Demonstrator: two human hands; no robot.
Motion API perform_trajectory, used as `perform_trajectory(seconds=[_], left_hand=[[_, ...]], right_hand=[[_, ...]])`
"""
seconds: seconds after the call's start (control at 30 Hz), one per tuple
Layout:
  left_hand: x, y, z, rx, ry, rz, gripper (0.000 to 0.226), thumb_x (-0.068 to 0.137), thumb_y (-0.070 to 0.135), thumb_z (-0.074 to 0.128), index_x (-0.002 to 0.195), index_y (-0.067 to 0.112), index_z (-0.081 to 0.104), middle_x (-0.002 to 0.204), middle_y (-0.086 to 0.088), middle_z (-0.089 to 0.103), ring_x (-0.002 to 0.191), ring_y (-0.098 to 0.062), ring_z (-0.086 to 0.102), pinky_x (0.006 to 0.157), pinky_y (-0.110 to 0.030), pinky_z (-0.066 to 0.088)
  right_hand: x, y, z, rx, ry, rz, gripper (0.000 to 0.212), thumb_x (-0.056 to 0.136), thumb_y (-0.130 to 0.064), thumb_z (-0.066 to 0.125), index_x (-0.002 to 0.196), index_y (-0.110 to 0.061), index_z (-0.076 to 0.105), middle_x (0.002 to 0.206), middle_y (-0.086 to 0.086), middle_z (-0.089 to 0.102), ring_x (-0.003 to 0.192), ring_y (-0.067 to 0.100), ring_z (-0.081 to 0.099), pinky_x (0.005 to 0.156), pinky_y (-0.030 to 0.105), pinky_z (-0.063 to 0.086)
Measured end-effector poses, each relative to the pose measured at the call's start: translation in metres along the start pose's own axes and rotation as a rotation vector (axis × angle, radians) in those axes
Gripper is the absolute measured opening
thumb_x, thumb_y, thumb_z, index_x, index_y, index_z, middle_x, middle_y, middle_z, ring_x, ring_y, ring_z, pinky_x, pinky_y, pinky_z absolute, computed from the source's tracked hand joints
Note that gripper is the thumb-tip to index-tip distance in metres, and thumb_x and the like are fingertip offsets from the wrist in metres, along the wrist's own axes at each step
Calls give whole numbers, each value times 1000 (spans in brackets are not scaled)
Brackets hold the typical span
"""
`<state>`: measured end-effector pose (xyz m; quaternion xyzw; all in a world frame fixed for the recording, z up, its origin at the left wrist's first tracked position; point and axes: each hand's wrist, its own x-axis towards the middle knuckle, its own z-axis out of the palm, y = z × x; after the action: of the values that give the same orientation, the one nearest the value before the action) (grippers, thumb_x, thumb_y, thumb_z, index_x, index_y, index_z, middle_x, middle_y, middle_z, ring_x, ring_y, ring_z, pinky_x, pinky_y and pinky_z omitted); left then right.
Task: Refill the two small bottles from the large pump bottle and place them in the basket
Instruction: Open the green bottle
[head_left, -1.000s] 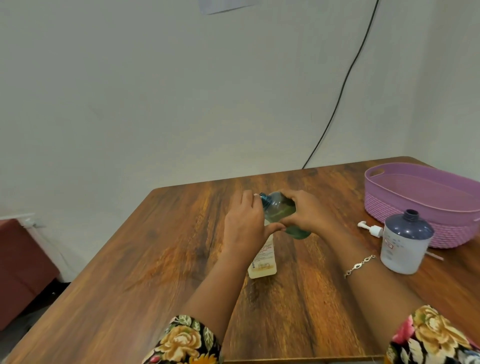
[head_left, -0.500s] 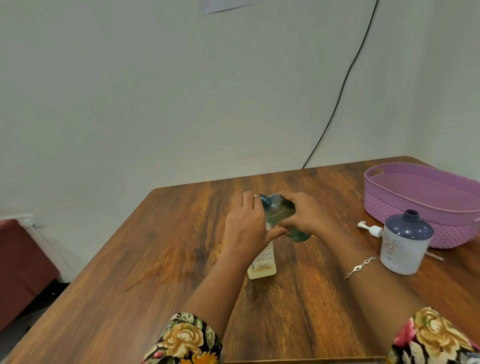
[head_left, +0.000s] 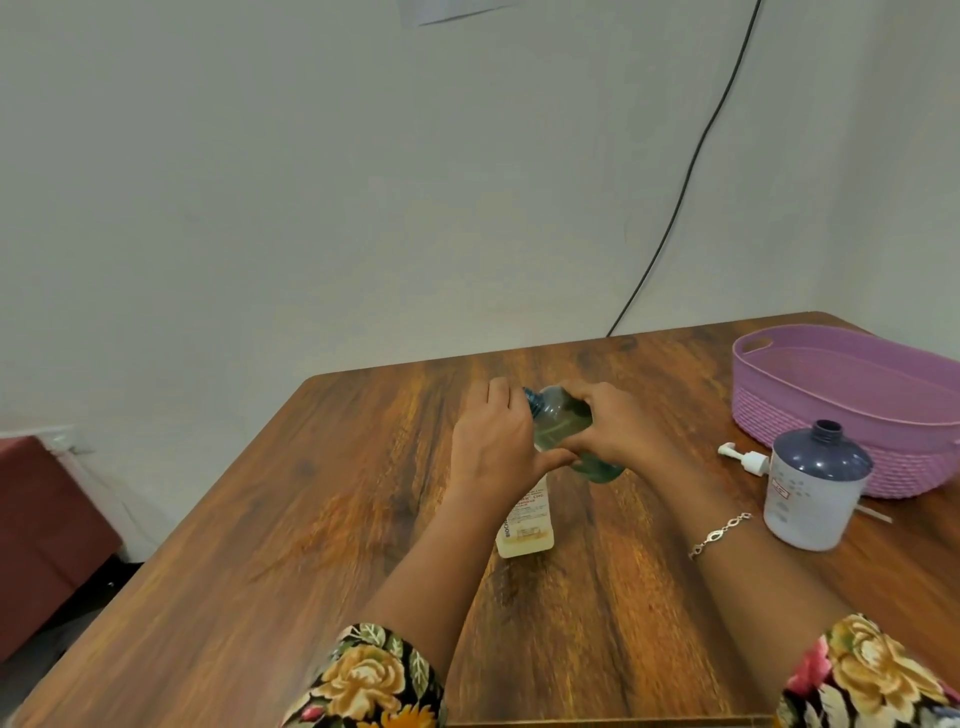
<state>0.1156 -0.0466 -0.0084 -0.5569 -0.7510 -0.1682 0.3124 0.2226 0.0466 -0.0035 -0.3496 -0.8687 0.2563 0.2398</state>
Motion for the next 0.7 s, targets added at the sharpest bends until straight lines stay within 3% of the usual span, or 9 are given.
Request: perform_trajectory(seconds=[0.23, 0.47, 0.7], left_hand=[[7, -8, -3, -14, -17, 43, 82, 64, 77, 57, 109, 8, 58, 102, -3, 55, 94, -16, 47, 67, -21, 33], [-1, 1, 1, 2, 62, -27, 75, 47, 73, 73, 80, 7, 65, 75, -4, 59, 69, -17, 55, 50, -22, 43], [5, -4, 0, -20, -2, -15, 80, 64, 77, 57, 108, 10, 58, 100, -3, 55, 91, -15, 48, 64, -21, 34]], right_hand=[[-1, -7, -6, 8, 4, -22, 71, 67, -19, 77, 130, -19, 46, 122, 4, 54, 103, 15, 48, 79, 23, 36], [-1, -3, -3, 1, -23, 8, 71, 68, -17, 76, 132, -19, 45, 123, 4, 52, 107, 17, 48, 80, 23, 35], [0, -7, -7, 0, -28, -1, 72, 69, -19, 76, 133, -18, 43, 125, 4, 53, 112, 20, 50, 82, 25, 37]])
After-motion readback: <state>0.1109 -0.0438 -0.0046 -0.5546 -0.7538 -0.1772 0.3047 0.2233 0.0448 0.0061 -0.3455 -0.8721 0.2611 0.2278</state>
